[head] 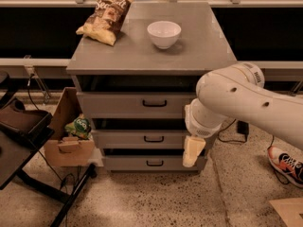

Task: Open middle drawer

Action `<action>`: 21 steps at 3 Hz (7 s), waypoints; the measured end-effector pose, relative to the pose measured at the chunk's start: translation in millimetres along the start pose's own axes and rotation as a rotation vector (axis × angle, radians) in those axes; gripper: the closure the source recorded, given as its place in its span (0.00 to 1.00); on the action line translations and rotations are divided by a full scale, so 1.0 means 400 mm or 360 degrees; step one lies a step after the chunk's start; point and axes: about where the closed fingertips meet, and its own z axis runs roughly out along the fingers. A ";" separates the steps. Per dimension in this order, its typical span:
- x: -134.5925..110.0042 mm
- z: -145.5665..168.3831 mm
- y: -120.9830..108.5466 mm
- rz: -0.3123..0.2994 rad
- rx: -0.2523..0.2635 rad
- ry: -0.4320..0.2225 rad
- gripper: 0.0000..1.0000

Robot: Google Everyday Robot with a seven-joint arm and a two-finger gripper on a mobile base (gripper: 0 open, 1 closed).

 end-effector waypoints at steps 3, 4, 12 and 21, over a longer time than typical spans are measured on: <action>0.197 0.358 0.011 0.0039 -0.0266 0.0331 0.00; 0.291 0.451 -0.022 0.0044 -0.0275 0.0322 0.00; 0.282 0.760 -0.197 -0.0079 -0.0332 0.0273 0.69; 0.284 0.716 -0.111 -0.0028 -0.0336 0.0263 1.00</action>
Offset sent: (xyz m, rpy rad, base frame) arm 0.0416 -0.0527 -0.1841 -0.3042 0.2613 -0.0352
